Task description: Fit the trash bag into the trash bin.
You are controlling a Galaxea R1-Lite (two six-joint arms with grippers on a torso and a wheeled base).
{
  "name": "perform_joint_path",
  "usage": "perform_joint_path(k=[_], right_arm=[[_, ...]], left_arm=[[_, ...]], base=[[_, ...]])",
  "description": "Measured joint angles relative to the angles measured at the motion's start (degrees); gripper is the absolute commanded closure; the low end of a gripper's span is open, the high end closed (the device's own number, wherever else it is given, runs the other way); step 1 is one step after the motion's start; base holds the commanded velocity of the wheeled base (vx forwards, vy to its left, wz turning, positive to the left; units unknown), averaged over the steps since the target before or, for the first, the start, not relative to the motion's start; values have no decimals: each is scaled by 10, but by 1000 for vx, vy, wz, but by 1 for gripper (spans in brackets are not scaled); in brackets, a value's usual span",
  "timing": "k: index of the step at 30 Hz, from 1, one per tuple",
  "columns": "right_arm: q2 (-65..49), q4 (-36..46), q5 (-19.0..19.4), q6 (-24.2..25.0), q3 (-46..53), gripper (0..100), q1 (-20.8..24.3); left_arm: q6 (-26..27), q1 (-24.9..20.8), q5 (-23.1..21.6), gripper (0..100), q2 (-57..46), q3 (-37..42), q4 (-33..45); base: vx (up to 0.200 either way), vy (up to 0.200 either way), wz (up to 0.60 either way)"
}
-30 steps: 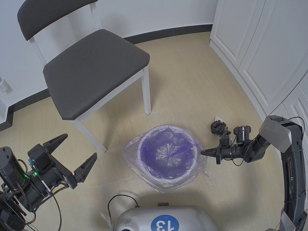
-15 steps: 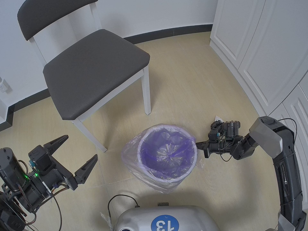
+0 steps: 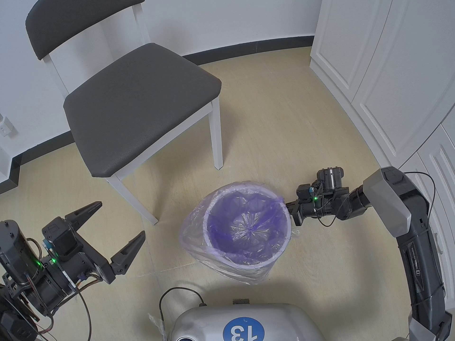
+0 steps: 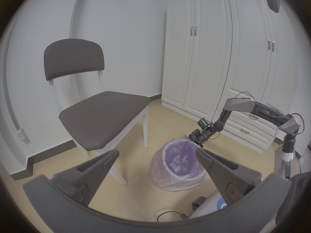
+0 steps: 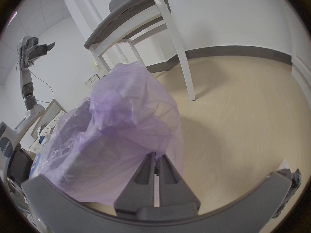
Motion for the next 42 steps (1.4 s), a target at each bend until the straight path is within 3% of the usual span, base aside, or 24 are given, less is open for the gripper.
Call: perform_joint_path(k=[13,14,42], right_arm=[[32,-2,1,-8,-39,100,1],[31,-2,1,-9,-38,0,0],[-55,-6,3,-48,65,0,-70]], left_arm=[[0,0,0,0,-1,0,0],[0,0,0,0,-1,0,0],[-1,0,0,0,-3,1,0]], base=[[0,0,0],[0,0,0],[0,0,0]])
